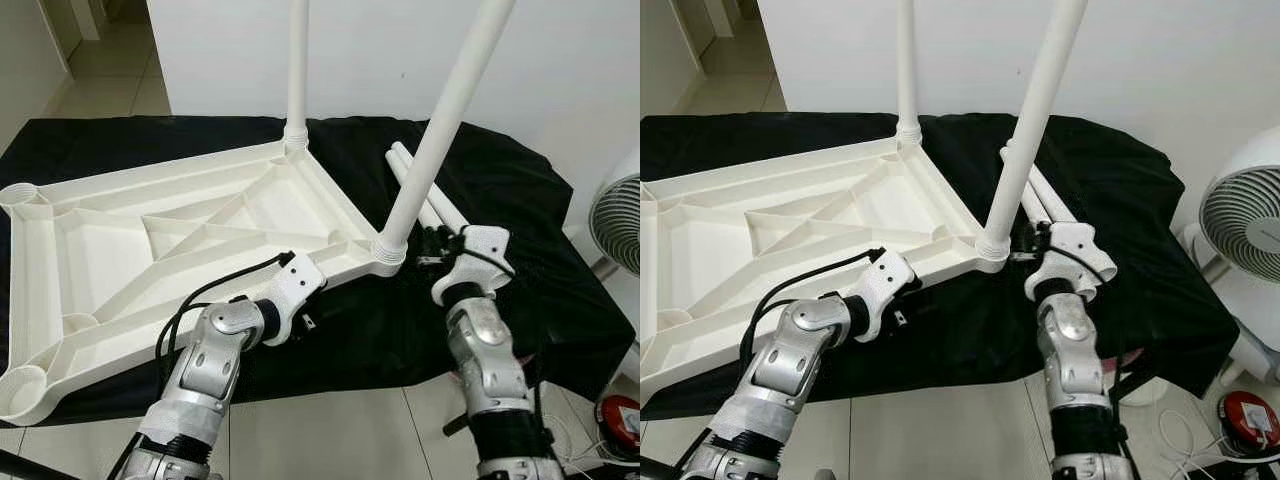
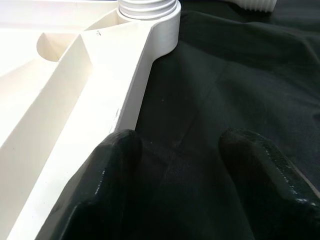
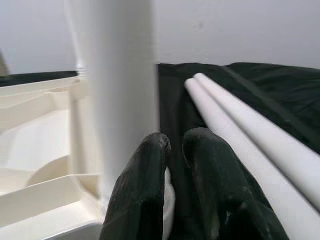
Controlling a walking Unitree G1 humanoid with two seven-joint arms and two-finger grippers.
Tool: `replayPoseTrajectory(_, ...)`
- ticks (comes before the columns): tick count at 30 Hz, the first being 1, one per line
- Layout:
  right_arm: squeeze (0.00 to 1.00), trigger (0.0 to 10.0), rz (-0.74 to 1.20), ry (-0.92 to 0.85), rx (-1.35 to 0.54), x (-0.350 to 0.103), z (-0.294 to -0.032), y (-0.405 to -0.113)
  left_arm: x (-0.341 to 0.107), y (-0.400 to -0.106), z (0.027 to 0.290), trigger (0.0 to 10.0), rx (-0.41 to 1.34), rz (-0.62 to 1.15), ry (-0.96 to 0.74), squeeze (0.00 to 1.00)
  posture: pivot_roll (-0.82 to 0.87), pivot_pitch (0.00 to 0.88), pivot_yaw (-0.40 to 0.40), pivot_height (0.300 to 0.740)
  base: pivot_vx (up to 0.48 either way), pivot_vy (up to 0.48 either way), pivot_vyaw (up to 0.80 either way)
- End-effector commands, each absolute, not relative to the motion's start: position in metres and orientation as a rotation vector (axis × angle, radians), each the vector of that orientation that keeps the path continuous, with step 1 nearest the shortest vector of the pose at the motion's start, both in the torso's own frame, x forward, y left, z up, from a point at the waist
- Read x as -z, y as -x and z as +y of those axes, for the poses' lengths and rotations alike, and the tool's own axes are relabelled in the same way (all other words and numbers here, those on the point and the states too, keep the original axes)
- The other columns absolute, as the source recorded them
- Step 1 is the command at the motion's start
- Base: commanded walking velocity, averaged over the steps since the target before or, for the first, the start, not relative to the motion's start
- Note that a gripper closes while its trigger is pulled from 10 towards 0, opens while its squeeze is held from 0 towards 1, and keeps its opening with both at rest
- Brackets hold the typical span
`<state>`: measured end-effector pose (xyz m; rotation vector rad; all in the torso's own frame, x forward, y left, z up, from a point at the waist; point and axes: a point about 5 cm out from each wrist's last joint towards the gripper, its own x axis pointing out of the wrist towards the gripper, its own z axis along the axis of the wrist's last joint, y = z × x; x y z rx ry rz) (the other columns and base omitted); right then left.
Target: Building children table
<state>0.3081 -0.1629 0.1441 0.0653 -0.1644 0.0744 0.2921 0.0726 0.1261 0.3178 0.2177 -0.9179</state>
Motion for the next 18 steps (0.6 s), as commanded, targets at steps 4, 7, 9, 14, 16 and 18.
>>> replayPoseTrajectory(4, 0.0, 10.0, -0.151, -0.11, -0.143, -0.134, -0.149, -0.295, -0.146, -0.308, 0.091, 10.0, 0.508, 0.084, -0.28, 0.0, -0.04, 0.0, -0.044, 0.74, 0.0, 0.0, 0.0)
replayPoseTrajectory(7, 0.0, 10.0, -0.138, -0.113, -0.154, -0.129, -0.145, -0.289, -0.143, -0.308, 0.096, 10.0, 0.499, 0.093, -0.306, 0.0, -0.05, 0.0, -0.044, 0.74, 0.0, 0.0, 0.0)
replayPoseTrajectory(9, 0.0, 10.0, -0.133, -0.116, -0.16, -0.127, -0.144, -0.287, -0.143, -0.307, 0.097, 10.0, 0.509, 0.091, -0.31, 0.0, -0.05, 0.0, -0.043, 0.74, 0.0, 0.0, 0.0)
replayPoseTrajectory(14, 0.0, 10.0, -0.114, -0.118, -0.183, -0.121, -0.141, -0.28, -0.145, -0.305, 0.101, 10.0, 0.514, 0.082, -0.289, 0.0, -0.05, 0.0, -0.041, 0.74, 0.0, 0.0, 0.0)
replayPoseTrajectory(16, 0.0, 10.0, -0.108, -0.109, -0.189, -0.119, -0.14, -0.279, -0.14, -0.306, 0.103, 10.0, 0.502, 0.106, -0.29, 0.0, -0.06, 0.0, -0.039, 0.74, 0.0, 0.0, 0.0)
replayPoseTrajectory(18, 0.0, 10.0, -0.105, -0.102, -0.193, -0.118, -0.139, -0.28, -0.136, -0.306, 0.104, 10.0, 0.494, 0.123, -0.294, 0.0, -0.06, 0.0, -0.039, 0.74, 0.0, 0.0, 0.0)
